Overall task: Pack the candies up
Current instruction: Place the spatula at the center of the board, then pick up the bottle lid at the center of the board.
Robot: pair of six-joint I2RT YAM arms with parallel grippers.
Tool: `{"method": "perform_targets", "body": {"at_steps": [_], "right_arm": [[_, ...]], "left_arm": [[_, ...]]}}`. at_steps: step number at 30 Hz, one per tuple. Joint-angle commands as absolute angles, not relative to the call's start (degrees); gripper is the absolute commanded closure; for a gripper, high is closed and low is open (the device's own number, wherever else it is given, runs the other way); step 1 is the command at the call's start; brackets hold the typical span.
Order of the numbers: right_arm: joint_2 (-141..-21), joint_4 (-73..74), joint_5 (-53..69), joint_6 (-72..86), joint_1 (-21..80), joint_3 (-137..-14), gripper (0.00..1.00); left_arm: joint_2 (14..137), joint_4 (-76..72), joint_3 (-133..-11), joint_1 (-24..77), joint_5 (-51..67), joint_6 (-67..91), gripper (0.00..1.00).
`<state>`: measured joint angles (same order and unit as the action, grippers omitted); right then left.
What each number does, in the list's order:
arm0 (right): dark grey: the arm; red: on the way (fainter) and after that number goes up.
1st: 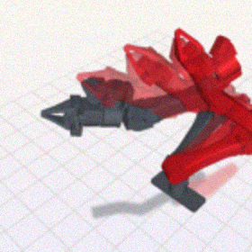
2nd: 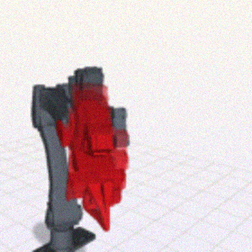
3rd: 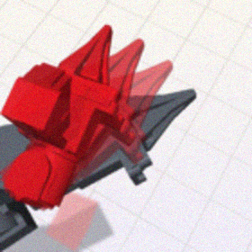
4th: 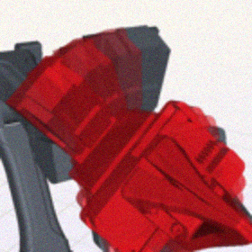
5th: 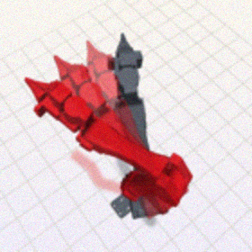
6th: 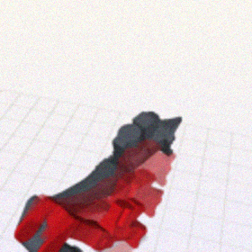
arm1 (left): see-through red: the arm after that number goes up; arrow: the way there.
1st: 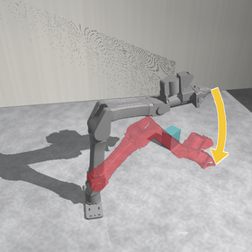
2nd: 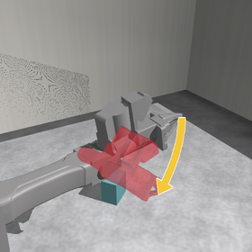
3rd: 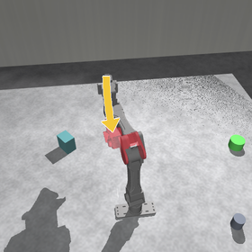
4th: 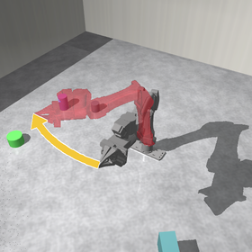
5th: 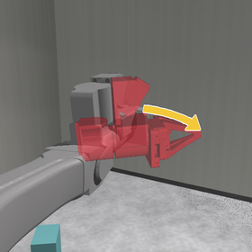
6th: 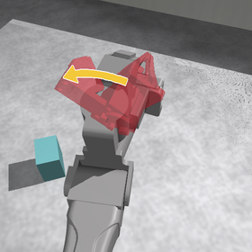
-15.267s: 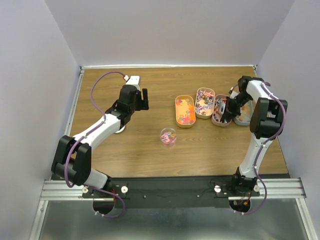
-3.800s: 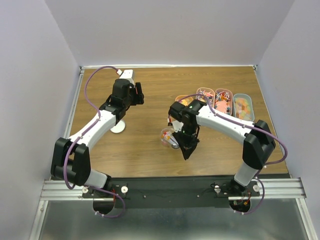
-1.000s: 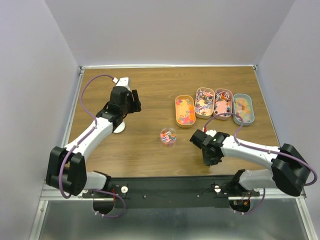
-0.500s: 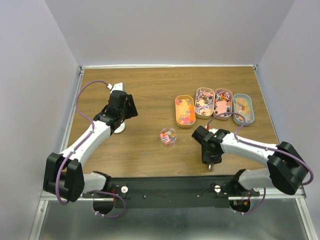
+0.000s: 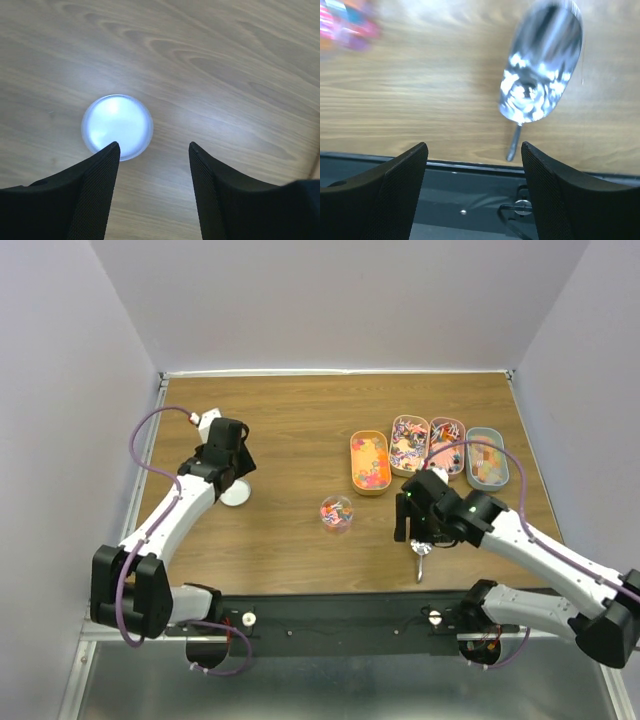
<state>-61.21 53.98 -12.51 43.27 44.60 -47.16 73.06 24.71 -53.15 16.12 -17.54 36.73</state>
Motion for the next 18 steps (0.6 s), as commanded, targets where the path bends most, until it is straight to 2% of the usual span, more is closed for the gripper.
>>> {"method": "perform_targets", "body": {"at_steps": [1,6,8,12,18], "right_arm": [[-57.7,58.0,-17.3,36.1,44.6,-55.5,0.18],[-54.8,55.6,-17.5,30.9,44.6,-56.6,0.13],[-53.7,54.1,-16.2,30.5,44.6,-56.4,0.08],[-51.5,51.1,-13.6,29.2,44.6,-56.1,0.07],[-53.8,49.7,-12.6,28.1,44.6,-57.1,0.07]], "left_arm": [[75.6,32.3,-52.9,11.1,-23.2,39.4,0.39],[79.2,31.1,-50.4,7.2,-21.2,38.2,0.48],[81.9,30.2,-49.8,6.3,-20.2,38.1,0.51],[87.5,28.1,-49.5,5.5,-19.6,38.0,0.58],[90.8,26.3,-50.3,5.3,-19.3,37.9,0.63]]}}
